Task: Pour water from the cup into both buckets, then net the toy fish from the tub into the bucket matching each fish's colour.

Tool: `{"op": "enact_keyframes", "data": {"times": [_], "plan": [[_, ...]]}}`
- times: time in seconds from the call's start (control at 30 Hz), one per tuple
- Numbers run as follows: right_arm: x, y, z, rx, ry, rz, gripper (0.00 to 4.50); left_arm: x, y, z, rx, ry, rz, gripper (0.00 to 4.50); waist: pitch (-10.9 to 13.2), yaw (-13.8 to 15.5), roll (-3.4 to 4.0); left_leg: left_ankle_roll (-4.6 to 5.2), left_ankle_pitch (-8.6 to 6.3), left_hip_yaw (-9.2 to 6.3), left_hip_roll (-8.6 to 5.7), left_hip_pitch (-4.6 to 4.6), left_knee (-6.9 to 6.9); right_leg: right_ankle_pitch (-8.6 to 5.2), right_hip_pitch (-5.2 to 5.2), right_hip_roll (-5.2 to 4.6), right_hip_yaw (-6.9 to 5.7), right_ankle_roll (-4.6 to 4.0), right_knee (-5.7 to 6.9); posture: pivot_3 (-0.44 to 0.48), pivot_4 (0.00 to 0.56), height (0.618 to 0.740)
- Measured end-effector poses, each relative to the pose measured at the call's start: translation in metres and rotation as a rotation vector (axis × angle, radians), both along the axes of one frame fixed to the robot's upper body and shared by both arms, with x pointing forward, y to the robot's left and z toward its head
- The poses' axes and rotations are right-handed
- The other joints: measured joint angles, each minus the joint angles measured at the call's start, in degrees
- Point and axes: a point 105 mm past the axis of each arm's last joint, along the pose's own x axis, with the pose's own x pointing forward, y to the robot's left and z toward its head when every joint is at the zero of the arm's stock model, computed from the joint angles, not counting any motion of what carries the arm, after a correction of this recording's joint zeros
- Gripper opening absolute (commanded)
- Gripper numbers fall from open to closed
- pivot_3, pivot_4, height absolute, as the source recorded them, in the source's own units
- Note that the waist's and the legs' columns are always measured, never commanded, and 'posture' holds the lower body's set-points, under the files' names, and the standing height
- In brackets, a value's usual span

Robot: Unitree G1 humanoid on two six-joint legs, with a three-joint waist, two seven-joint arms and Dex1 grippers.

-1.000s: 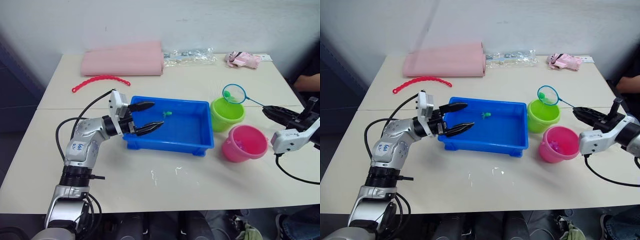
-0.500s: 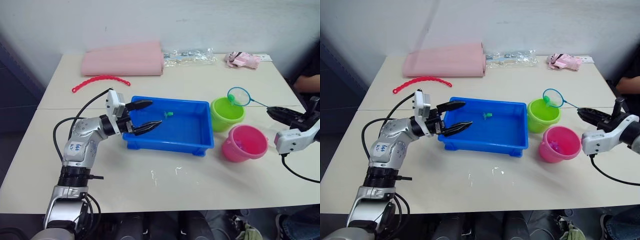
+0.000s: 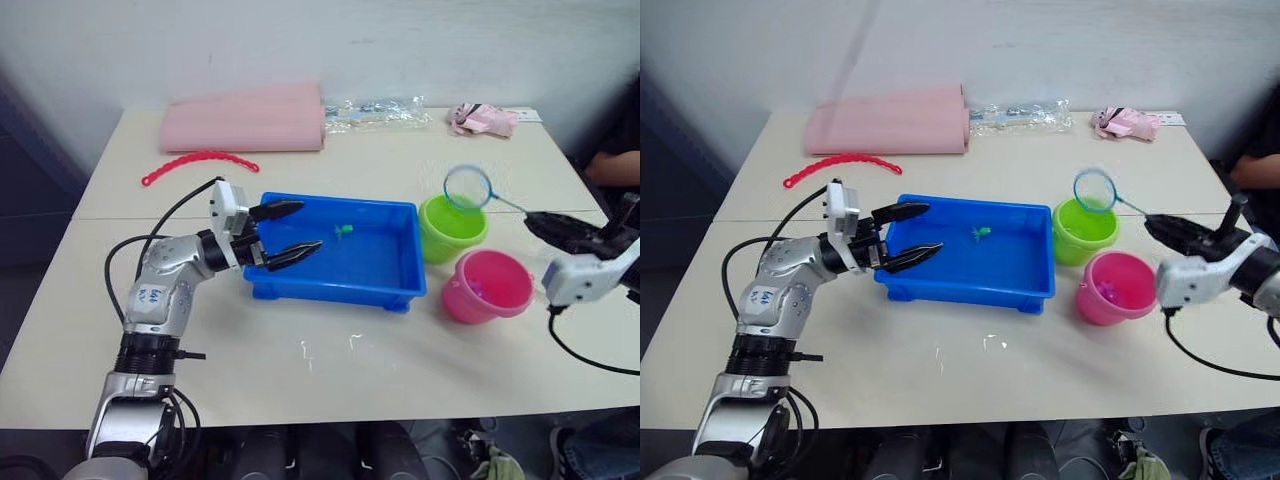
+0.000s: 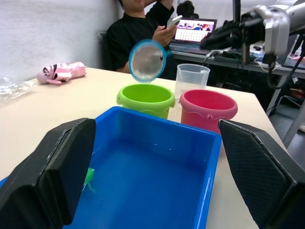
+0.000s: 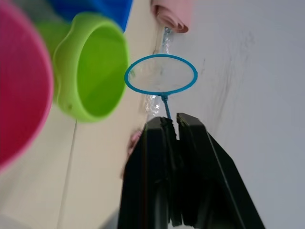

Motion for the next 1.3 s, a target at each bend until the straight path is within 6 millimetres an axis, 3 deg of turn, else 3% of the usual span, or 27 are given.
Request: {"op": "enact_keyframes", "data": {"times": [0.13, 0.23, 0.37, 0.4, 0.5, 0.63, 0.9, 1.3], "plan": [[0.002, 0.018, 0.007, 0.438, 0.193, 0.041, 0.0, -0.003, 0.022, 0.0, 0.002, 0.008, 0.046, 4.46, 0.0, 0.0, 0.01, 0.01, 0.0, -0.12, 0.04, 0.02, 0.01, 0.0, 0.09, 0.01, -0.08, 0.0, -0.02, 0.0, 0.15, 0.74], [-0.005, 0.053, 0.005, 0.774, 0.51, 0.164, 0.0, -0.008, 0.042, -0.001, 0.0, 0.024, 0.074, 4.46, 0.0, 0.1, 0.02, 0.02, -0.01, -0.29, 0.06, 0.02, 0.04, 0.01, 0.19, 0.0, -0.22, -0.03, -0.05, 0.0, 0.15, 0.74], [-0.02, 0.09, -0.012, 0.908, 0.876, 0.199, 0.0, -0.015, 0.069, -0.005, 0.05, 0.031, 0.132, 4.46, 0.0, 0.1, 0.02, 0.05, -0.07, -0.43, 0.07, 0.02, 0.04, 0.03, 0.31, -0.06, -0.32, -0.08, -0.28, 0.0, 0.15, 0.74], [-0.026, 0.103, -0.03, 0.947, 1.065, 0.151, 0.0, -0.018, 0.085, -0.007, 0.074, 0.033, 0.17, 4.46, 0.0, 0.1, 0.02, 0.04, -0.09, -0.57, 0.08, 0.0, 0.04, 0.07, 0.43, -0.11, -0.3, -0.15, -0.57, 0.0, 0.15, 0.74], [-0.029, 0.117, -0.049, 0.962, 1.226, 0.077, 0.0, -0.022, 0.099, -0.008, 0.092, 0.037, 0.209, 4.46, 0.0, 0.5, 0.02, 0.02, -0.15, -0.72, 0.0, -0.05, 0.04, 0.06, 0.47, -0.24, -0.24, -0.16, -0.67, 0.0, 0.15, 0.74], [-0.018, 0.135, -0.053, 0.981, 1.281, 0.03, 0.0, -0.026, 0.097, -0.013, 0.1, 0.053, 0.216, 4.46, 0.0, 0.3, 0.03, -0.05, -0.2, -0.71, 0.02, -0.04, 0.01, 0.07, 0.48, -0.2, -0.26, -0.18, -0.68, 0.0, 0.15, 0.74], [0.026, 0.13, -0.085, 1.037, 1.232, -0.212, 0.0, -0.033, 0.077, -0.021, 0.123, 0.093, 0.168, 4.46, 0.0, 0.1, 0.02, -0.05, -0.2, -0.46, 0.04, -0.07, -0.04, 0.08, 0.4, -0.01, -0.64, -0.16, -0.53, 0.0, 0.15, 0.74], [0.064, 0.132, -0.085, 1.106, 0.985, -0.204, 0.0, -0.029, 0.063, -0.017, 0.088, 0.089, 0.164, 4.46, 0.0, 0.1, 0.02, -0.05, -0.2, -0.24, 0.06, -0.09, -0.12, 0.09, 0.2, 0.02, -0.49, -0.14, -0.47, 0.0, 0.15, 0.74]]}}
